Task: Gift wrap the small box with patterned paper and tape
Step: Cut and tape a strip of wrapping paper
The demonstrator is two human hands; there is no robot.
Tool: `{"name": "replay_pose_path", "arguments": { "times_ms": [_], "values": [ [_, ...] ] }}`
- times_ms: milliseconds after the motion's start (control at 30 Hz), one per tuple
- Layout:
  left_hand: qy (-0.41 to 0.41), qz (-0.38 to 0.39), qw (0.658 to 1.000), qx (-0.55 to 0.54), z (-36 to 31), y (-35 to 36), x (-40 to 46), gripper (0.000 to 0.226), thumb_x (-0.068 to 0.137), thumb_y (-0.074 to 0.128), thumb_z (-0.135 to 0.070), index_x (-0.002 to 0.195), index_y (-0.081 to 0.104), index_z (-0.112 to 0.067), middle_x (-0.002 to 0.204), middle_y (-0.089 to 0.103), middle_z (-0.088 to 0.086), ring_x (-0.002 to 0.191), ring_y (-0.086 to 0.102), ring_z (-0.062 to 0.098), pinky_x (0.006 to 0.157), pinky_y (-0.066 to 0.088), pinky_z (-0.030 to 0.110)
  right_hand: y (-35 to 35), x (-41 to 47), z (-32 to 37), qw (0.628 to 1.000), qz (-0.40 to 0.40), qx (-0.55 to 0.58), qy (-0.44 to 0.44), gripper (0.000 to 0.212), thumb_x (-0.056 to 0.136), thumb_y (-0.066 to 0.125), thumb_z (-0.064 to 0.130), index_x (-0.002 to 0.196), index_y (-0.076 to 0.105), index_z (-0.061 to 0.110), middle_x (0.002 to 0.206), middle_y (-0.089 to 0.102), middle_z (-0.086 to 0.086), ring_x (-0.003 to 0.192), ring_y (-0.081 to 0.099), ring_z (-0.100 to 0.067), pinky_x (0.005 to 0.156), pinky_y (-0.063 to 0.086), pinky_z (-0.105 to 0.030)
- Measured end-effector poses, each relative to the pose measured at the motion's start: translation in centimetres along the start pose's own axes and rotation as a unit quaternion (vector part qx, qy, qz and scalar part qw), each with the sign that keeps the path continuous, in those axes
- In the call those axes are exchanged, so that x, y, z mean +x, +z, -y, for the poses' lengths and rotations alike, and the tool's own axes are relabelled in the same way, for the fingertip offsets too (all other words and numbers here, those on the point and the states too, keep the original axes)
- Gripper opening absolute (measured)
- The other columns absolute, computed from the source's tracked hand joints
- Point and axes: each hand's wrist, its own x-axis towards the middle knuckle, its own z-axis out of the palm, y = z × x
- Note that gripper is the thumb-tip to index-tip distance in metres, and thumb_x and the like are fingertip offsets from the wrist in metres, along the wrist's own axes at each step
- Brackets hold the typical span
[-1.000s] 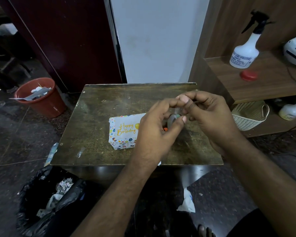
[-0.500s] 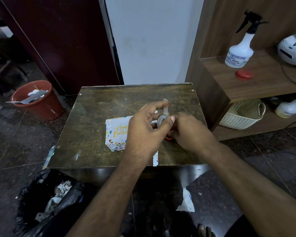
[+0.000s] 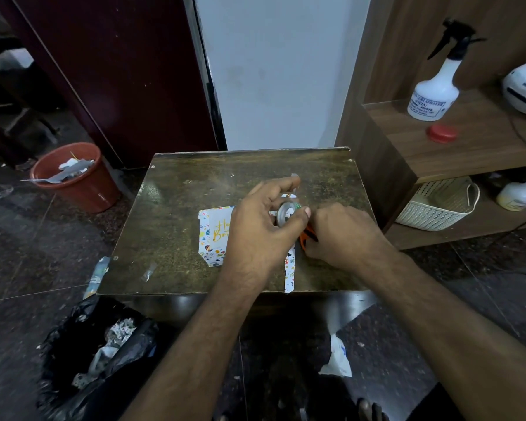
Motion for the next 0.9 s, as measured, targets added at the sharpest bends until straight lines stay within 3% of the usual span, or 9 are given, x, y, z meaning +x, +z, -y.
{"name": "replay_pose_path", "arguments": {
  "times_ms": [100, 200, 300, 433, 567, 667, 767, 900],
  "values": [
    [0.000, 0.002, 1.000, 0.002, 0.1, -0.4, 0.1, 0.042, 0.084, 0.077, -0.013, 0.125, 0.071, -0.023, 0.125, 0.070, -0.009, 0.109, 0.071, 0.010, 0.089, 0.062, 0.046, 0.0, -0.1, -0.6, 0.999, -0.036, 0.005, -0.016, 0.026, 0.087, 0.062, 0.044, 0.106, 0.064, 0.027, 0.099, 0.070, -0.004, 0.097, 0.068, -0.032, 0.072, 0.043, -0.033],
    [0.001, -0.002, 1.000, -0.002, 0.2, -0.6, 0.2, 0.043, 0.082, 0.075, -0.017, 0.124, 0.071, -0.023, 0.120, 0.073, -0.003, 0.105, 0.073, 0.013, 0.087, 0.062, 0.042, 0.0, 0.0, -2.4, 0.989, -0.040, 0.140, -0.032, 0.032, 0.078, 0.065, 0.047, 0.105, 0.055, 0.033, 0.088, 0.068, 0.007, 0.087, 0.069, -0.023, 0.074, 0.055, -0.038],
    [0.002, 0.000, 1.000, -0.001, 0.0, -1.0, 0.4, 0.043, 0.081, 0.074, -0.018, 0.123, 0.071, -0.022, 0.118, 0.073, -0.006, 0.102, 0.074, 0.014, 0.082, 0.060, 0.036, 0.1, 0.0, -4.2, 0.962, -0.042, 0.251, -0.096, 0.030, 0.083, 0.068, 0.044, 0.107, 0.052, 0.035, 0.084, 0.067, 0.010, 0.074, 0.066, -0.010, 0.073, 0.056, -0.046],
    [0.000, 0.006, 1.000, 0.008, 0.1, -1.4, 0.3, 0.041, 0.082, 0.074, -0.020, 0.123, 0.072, -0.026, 0.124, 0.069, -0.015, 0.109, 0.071, 0.011, 0.089, 0.062, 0.045, 0.4, -0.2, -5.6, 0.944, -0.027, 0.292, -0.152, 0.035, 0.092, 0.065, 0.050, 0.118, 0.047, 0.036, 0.092, 0.065, 0.008, 0.079, 0.067, -0.018, 0.076, 0.055, -0.049],
    [0.002, 0.004, 1.000, 0.016, 0.2, -1.8, 0.3, 0.041, 0.085, 0.074, -0.015, 0.124, 0.071, -0.027, 0.124, 0.071, -0.012, 0.111, 0.071, 0.011, 0.094, 0.060, 0.047, 0.2, -0.5, -5.9, 0.923, 0.033, 0.324, -0.203, 0.034, 0.095, 0.072, 0.037, 0.123, 0.052, 0.033, 0.096, 0.062, 0.009, 0.083, 0.063, -0.015, 0.077, 0.055, -0.042],
    [0.008, 0.010, 1.000, 0.026, 0.3, -1.8, 0.3, 0.041, 0.087, 0.072, -0.013, 0.126, 0.070, -0.026, 0.124, 0.071, -0.010, 0.112, 0.070, 0.010, 0.095, 0.059, 0.047, 0.2, -0.7, -5.7, 0.911, 0.067, 0.341, -0.223, 0.031, 0.096, 0.071, 0.037, 0.122, 0.056, 0.034, 0.095, 0.065, 0.005, 0.085, 0.065, -0.019, 0.077, 0.056, -0.050],
    [0.011, 0.010, 0.999, 0.030, 0.2, -1.7, 0.3, 0.042, 0.085, 0.070, -0.015, 0.125, 0.070, -0.027, 0.124, 0.071, -0.010, 0.113, 0.071, 0.012, 0.095, 0.059, 0.049, 0.3, -0.6, -5.8, 0.905, 0.072, 0.354, -0.224, 0.032, 0.096, 0.069, 0.043, 0.121, 0.058, 0.028, 0.093, 0.066, 0.000, 0.084, 0.066, -0.025, 0.077, 0.053, -0.058],
    [0.013, 0.013, 0.999, 0.037, 0.2, -1.6, 0.3, 0.044, 0.083, 0.070, -0.015, 0.125, 0.071, -0.029, 0.125, 0.070, -0.013, 0.111, 0.071, 0.011, 0.094, 0.059, 0.049, 0.2, -0.8, -5.9, 0.894, 0.067, 0.375, -0.236, 0.043, 0.091, 0.065, 0.059, 0.124, 0.057, 0.032, 0.093, 0.069, 0.000, 0.084, 0.069, -0.026, 0.077, 0.054, -0.060]
  ]
}}
